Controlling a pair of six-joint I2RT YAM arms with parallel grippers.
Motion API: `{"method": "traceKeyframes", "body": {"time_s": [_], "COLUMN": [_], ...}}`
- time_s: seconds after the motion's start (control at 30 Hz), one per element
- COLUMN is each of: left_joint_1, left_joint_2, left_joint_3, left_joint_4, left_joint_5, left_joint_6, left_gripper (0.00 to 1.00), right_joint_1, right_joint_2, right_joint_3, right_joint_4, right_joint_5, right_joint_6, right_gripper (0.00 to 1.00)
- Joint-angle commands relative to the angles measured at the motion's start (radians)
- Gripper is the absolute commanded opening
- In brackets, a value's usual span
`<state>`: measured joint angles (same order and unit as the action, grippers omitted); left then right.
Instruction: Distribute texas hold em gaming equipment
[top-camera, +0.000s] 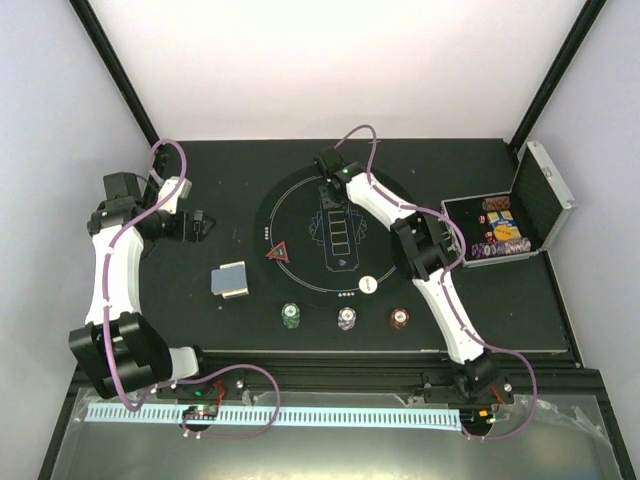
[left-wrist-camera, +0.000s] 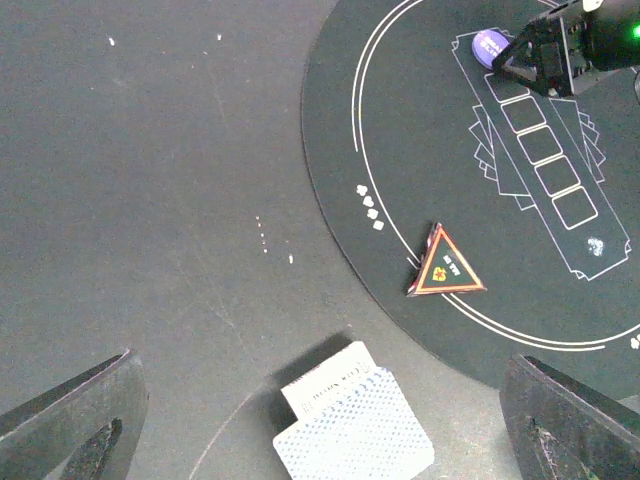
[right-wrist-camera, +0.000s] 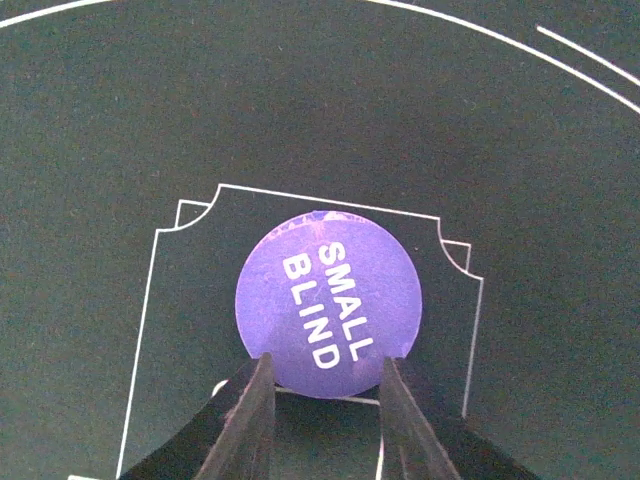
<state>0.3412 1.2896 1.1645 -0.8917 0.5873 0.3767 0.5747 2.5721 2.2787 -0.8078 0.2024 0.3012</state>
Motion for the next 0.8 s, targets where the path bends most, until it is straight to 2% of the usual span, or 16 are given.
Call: {"method": "traceKeyframes", "body": {"time_s": [0.0,0.13,0.33,0.5,0.6,0.77], "left_joint_1": [0.006,0.005,0.006,0.004,0.004,0.005], "left_joint_2": [0.013,0.01,-0.002,-0.003,-0.035,-0.046], "left_joint_3": [0.034,0.039,0.047,0.036,0.03,0.029], "left_joint_4": [-0.033,-0.039,-0.052,-0.065,-0.075,-0.09], "left_joint_5": [0.022,0.028,0.053,0.082,0.081,0.076], "left_joint_6": [0.033,0.035,0.04,0.063,0.079,0.091], "left_gripper": [0.99,0.99,0.99,0.99,0.99,0.99], "right_joint_1": [-0.007,-0.001,0.059,0.146,0.177,0.218], "right_joint_2": [-0.027,-0.165,-0.538,-0.769,-0.852,-0.923], "right_joint_3": [0.047,-0.073,-0.648,-1.007,-1.158,-1.296], "right_joint_4": [-0.075,-0.068,0.128,0.205,0.236,0.263], "right_joint_5": [-0.011,-0.034,-0.039,0.003,-0.002,-0.006], "right_joint_6": [-0.057,-0.051,0.007,0.079,0.118,0.159], "right_gripper": [0.34,0.46,0.63,0.67,0.71,0.75]}}
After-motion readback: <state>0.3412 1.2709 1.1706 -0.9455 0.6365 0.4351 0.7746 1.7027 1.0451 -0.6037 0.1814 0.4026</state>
